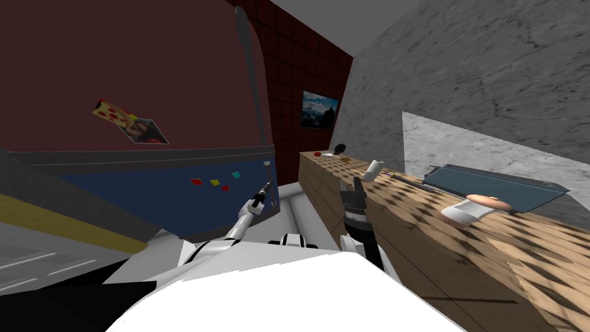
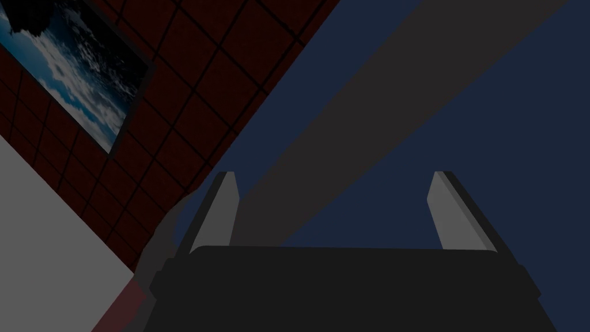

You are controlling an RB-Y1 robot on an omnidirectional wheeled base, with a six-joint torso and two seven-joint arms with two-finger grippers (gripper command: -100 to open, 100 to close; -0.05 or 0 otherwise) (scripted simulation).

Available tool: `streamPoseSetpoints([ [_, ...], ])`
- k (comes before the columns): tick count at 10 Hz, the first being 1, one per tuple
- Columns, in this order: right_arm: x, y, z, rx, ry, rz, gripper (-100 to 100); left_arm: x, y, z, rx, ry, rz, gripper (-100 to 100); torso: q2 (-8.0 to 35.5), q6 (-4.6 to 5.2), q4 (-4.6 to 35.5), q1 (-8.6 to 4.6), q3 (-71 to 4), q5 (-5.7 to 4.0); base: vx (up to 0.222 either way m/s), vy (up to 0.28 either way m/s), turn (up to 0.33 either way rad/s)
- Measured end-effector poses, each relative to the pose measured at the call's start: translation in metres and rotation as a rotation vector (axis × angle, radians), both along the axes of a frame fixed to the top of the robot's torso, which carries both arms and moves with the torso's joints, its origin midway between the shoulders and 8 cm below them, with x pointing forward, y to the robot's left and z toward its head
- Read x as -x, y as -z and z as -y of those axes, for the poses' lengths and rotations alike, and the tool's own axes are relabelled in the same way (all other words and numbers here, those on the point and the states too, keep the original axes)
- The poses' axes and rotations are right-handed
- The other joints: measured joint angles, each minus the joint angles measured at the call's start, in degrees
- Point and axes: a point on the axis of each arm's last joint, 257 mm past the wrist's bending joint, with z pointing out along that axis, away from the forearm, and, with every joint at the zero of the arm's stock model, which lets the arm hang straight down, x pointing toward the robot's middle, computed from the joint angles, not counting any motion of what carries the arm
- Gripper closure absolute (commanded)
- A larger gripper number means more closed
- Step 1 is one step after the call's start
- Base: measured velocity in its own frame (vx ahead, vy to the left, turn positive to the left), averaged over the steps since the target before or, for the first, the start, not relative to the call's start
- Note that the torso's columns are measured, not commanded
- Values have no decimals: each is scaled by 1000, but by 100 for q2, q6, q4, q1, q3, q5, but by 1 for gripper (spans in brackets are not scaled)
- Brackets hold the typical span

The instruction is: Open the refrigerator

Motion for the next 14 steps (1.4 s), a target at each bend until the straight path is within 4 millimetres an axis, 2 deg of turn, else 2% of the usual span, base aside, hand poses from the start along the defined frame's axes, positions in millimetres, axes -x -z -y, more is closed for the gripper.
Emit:
streamPoseSetpoints([
  [1,0,0,0,0,0,0,0,0,-2,4,-1,4,-1,-100,17,-1,4,-10,10,-3,36,37,217],
  [3,0,0,0,0,0,0,0,-5,-3,29,0,34,-2,-100,15,-2,4,-8,9,-2,30,19,63],
  [4,0,0,0,0,0,0,0,-3,-2,33,0,37,-2,-100,21,-1,6,-15,13,-4,38,16,187],
  [6,0,0,0,0,0,0,0,-6,-4,59,1,69,0,-100,9,-3,3,-6,5,-2,34,15,77],
  [7,0,0,0,0,0,0,0,-4,-5,62,0,72,0,-100,17,-1,5,-7,10,-2,38,30,225],
  [9,0,0,0,0,0,0,0,-3,-9,101,5,121,3,-100,-2,-4,0,-1,-1,-1,104,48,317],
  [10,0,0,0,0,0,0,0,-6,-15,127,6,155,9,-100,-9,-2,-2,1,-6,0,61,27,45],
  [11,0,0,0,0,0,0,0,-6,-15,130,4,158,8,100,18,0,3,-11,10,-2,-61,-32,-384],
  [12,0,0,0,0,0,1,0,-5,-7,112,3,133,5,100,48,2,3,-26,30,-4,-120,-77,-424],
  [14,0,0,0,0,0,1,0,-3,-4,52,-14,61,-1,100,29,25,2,-19,17,9,-145,-66,-366],
])
